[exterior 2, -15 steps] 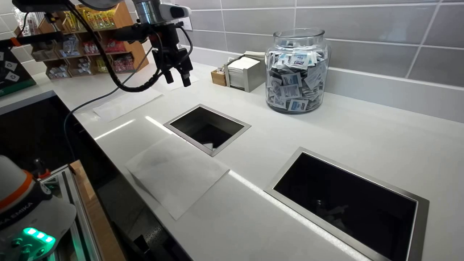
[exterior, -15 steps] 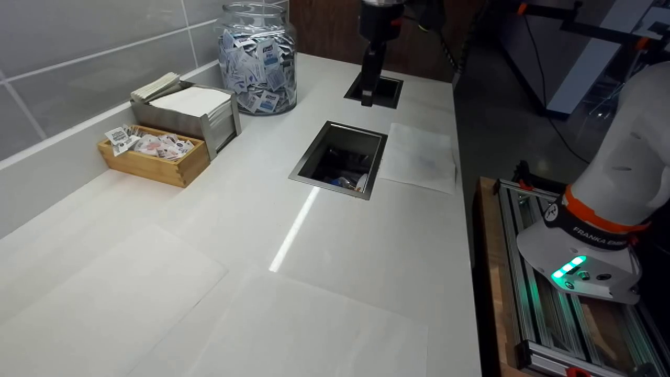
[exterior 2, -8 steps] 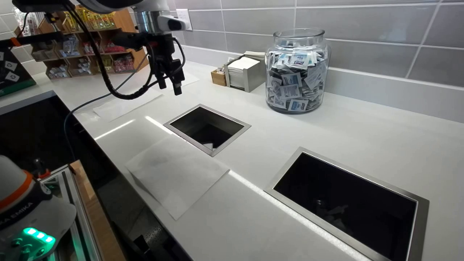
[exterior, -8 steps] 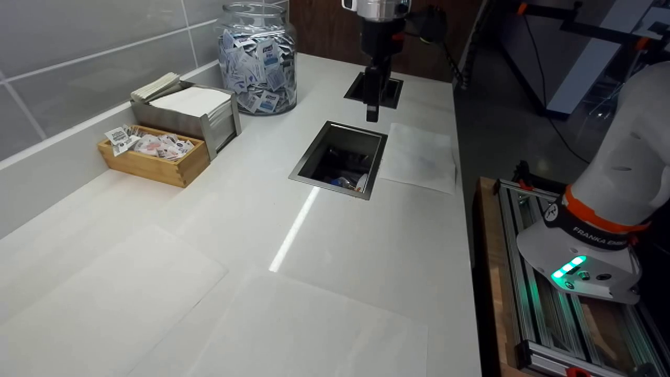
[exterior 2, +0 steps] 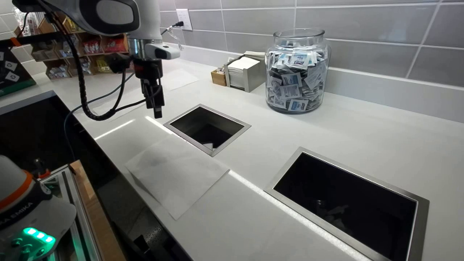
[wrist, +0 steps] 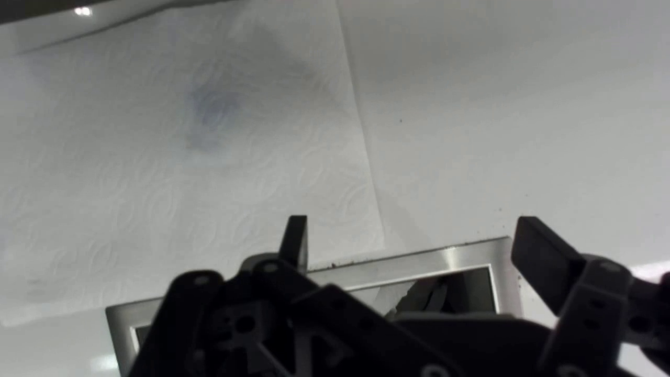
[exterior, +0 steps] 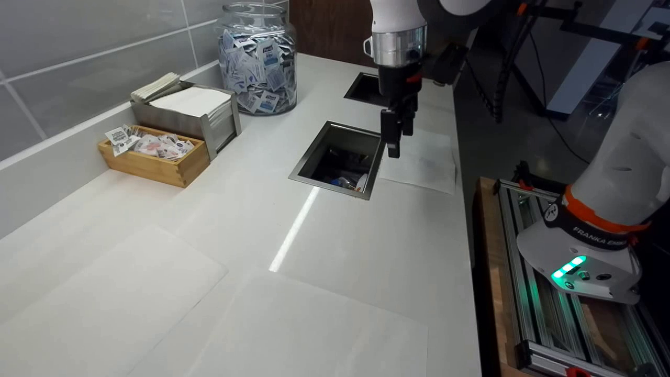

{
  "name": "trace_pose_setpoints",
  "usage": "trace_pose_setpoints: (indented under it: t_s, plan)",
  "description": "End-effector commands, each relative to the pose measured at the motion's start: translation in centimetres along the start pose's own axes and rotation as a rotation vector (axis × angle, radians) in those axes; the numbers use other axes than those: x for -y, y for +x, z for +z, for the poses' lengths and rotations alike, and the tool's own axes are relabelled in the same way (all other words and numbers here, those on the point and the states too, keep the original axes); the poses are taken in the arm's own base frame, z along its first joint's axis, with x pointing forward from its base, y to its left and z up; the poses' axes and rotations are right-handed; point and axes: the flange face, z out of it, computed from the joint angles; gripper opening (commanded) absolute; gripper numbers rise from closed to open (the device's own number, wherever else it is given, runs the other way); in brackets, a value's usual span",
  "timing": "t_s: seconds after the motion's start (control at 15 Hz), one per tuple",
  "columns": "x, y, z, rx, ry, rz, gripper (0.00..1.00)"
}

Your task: Move the piece of tissue forward, pick up the white sachet and then throw it in the opening on the left

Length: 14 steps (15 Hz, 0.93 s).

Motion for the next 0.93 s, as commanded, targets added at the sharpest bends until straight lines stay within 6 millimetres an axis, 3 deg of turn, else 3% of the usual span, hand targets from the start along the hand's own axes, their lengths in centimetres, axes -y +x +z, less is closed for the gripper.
trace_pose_setpoints:
  t_s: [0.0,0.53,0.87]
  plan:
    - [0.0,-1.9,2.5,0.025,-0.060,0.051,1.00]
    - [-0.3,-2.1,5.5,0.001,-0.125,-0.022,1.00]
    - [-0.5,-1.3,7.5,-0.033,-0.126,-0.055,1.00]
